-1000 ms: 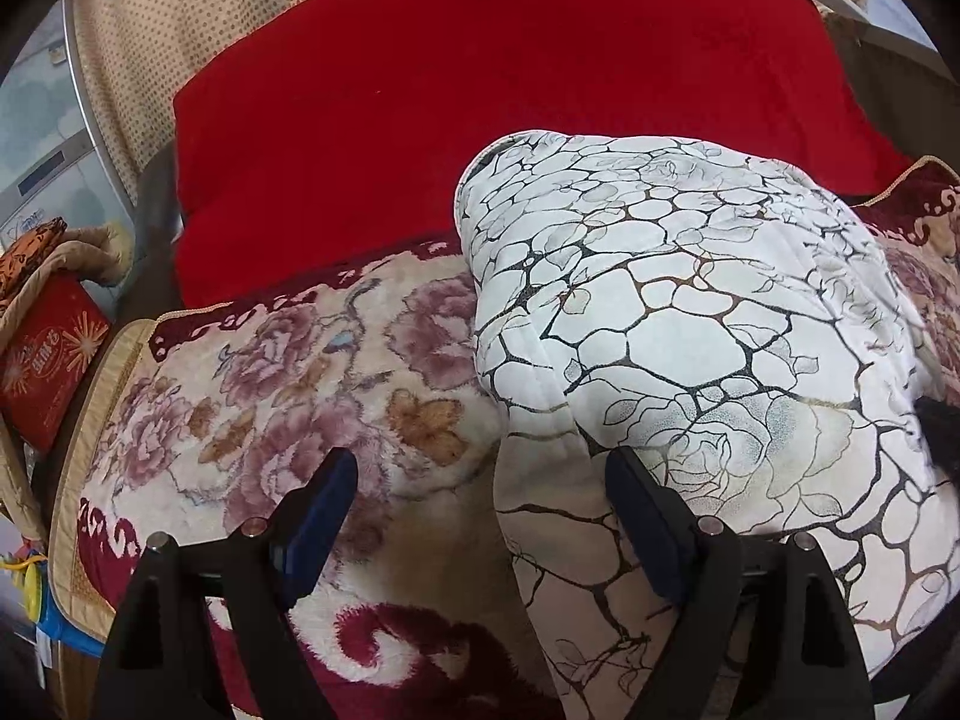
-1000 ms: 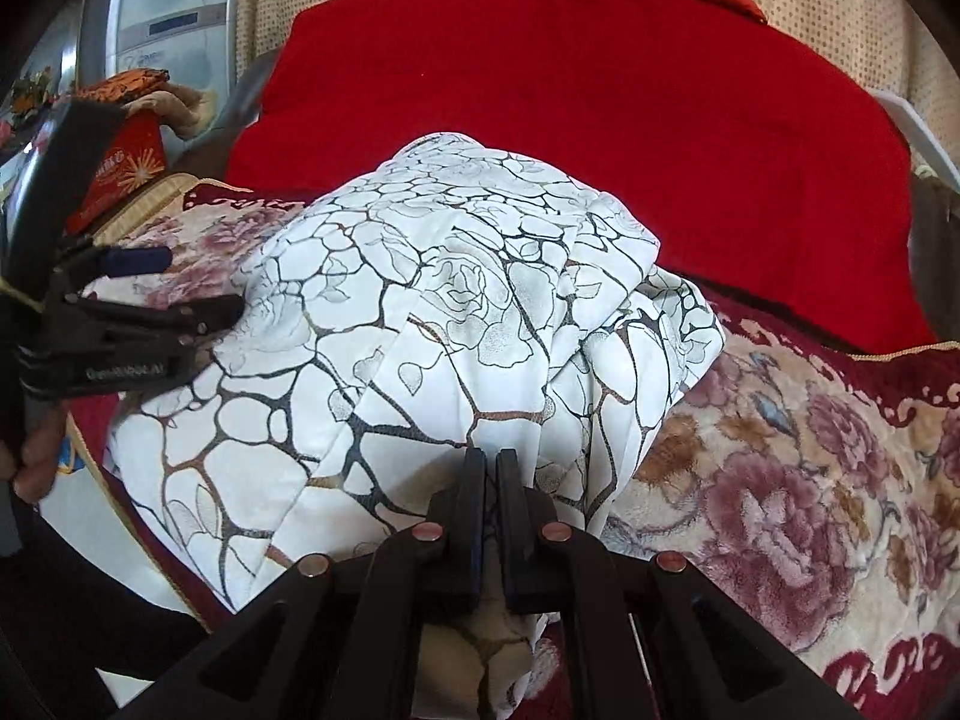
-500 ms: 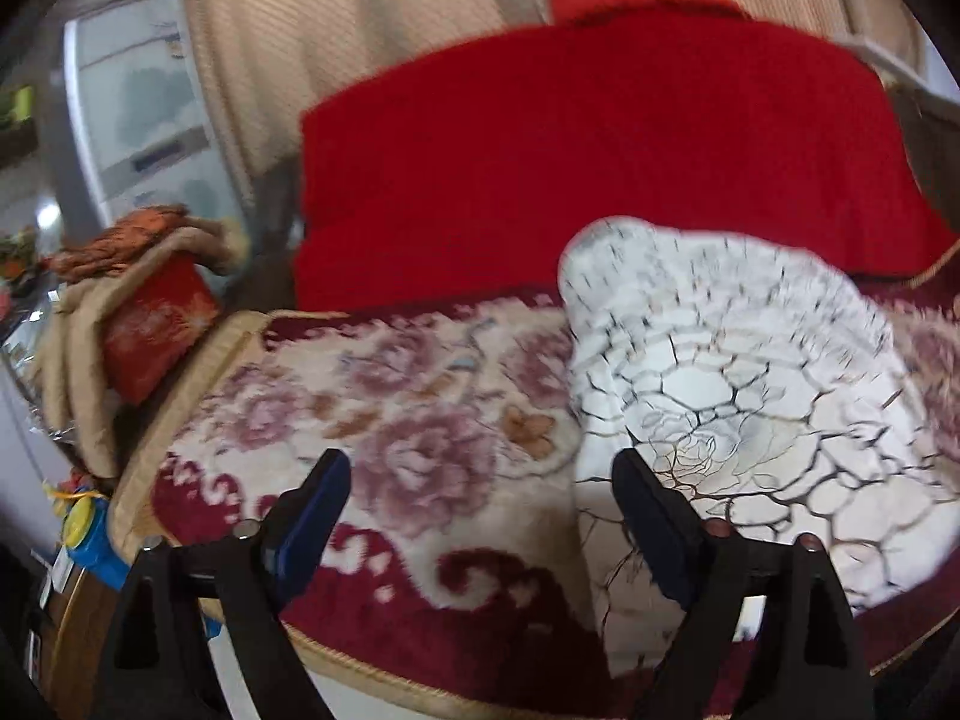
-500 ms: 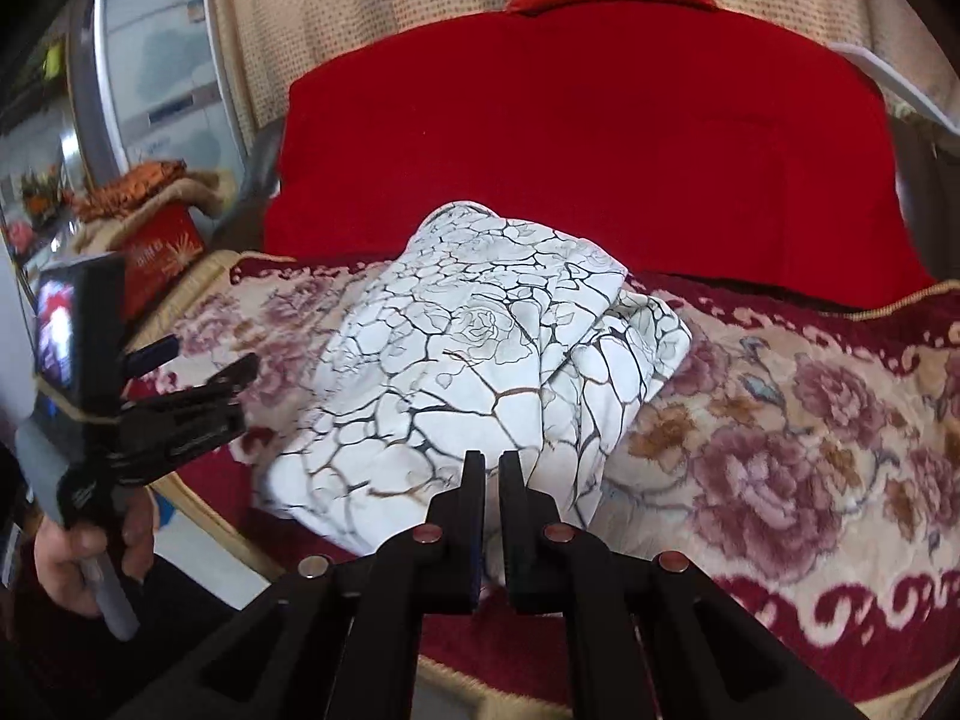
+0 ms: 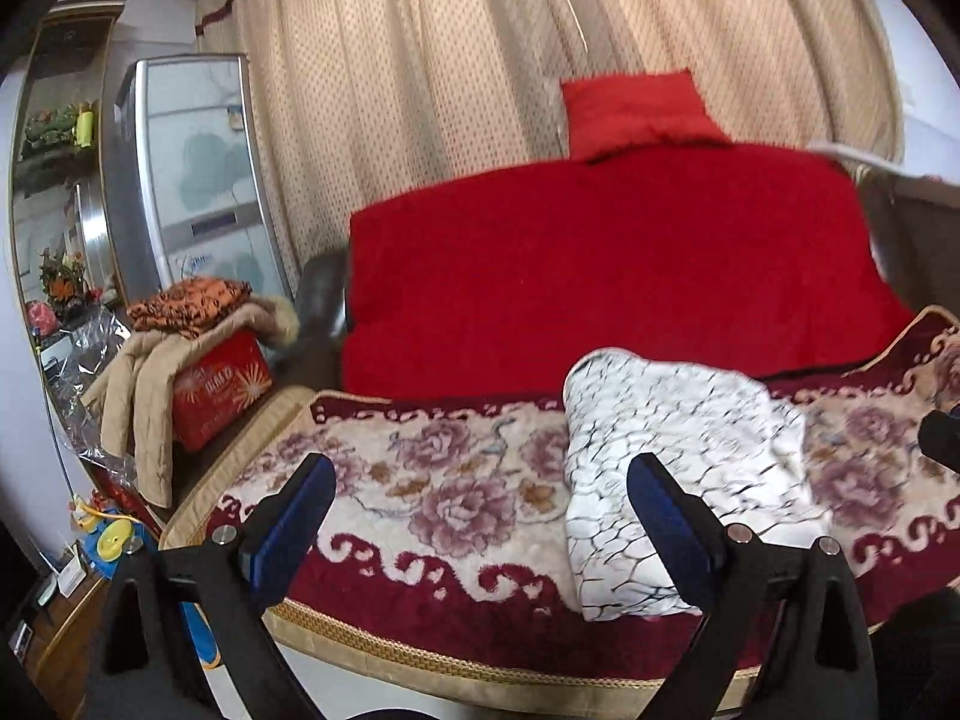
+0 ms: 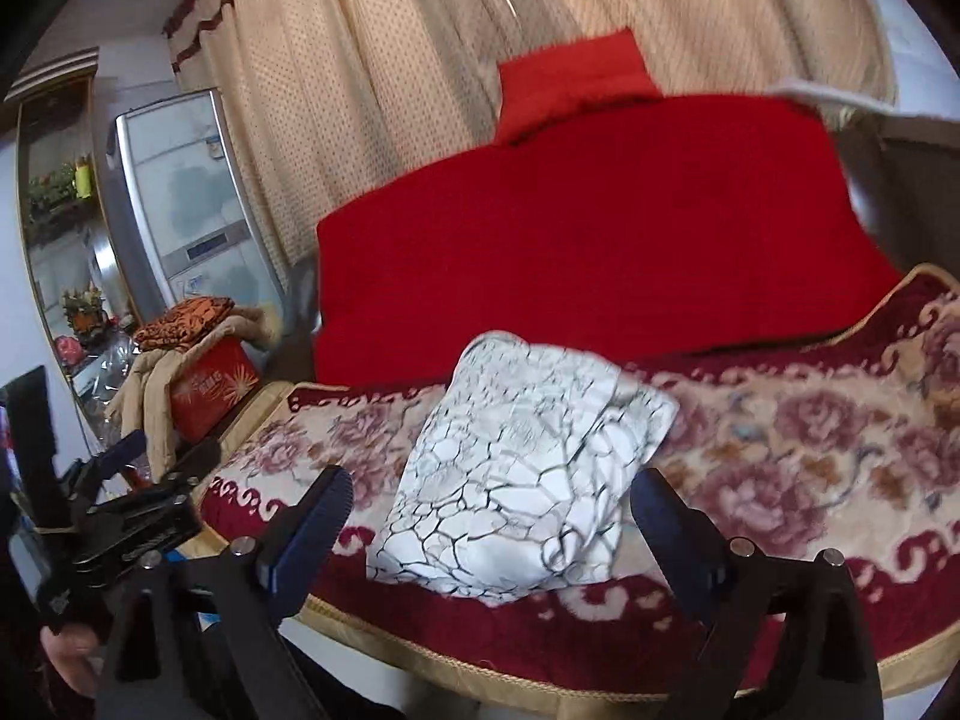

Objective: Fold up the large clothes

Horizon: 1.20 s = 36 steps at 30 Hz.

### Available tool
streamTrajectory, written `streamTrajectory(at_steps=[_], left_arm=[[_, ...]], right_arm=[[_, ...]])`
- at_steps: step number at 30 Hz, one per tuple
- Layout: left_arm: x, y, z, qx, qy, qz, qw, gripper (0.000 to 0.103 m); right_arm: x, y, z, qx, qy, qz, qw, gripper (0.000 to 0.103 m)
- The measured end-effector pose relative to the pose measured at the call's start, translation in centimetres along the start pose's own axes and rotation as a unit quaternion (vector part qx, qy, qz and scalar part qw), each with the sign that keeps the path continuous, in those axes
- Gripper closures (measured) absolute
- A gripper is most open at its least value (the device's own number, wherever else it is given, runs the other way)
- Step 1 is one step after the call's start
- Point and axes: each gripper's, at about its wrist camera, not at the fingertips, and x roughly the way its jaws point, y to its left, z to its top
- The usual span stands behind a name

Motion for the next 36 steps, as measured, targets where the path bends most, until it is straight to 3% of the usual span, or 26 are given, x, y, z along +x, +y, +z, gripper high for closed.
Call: streamTrajectory(at_steps=[4,10,22,36], left_arm=[[-2.8,0.6,1.1,-0.013,-0.024,0.0,0.9996,0.001],[-5.0,1.6,2.2,-0.036,-0.028,-0.005,0.999,0.0],[-8.9,2.8,2.9,-0.034,-0.045,-0.001,0.9984,0.0],[-11.8,3.0,3.6,-0.032,-0.066,-0.008,0.9972,0.0]], right_arm=[[-2.2,0.9,1.0,-0.02,-0.015,-0.03,0.999,0.007],[-4.8,2.7,1.2,-0.04,-0.022,-0.057,0.997,0.007],[-7.9,5.9,0.5,-0.046,-0.017,-0.054,0.997,0.007],[-10.3,5.8,1.4,-0.041,-0.043,-0.058,0.997,0.007]])
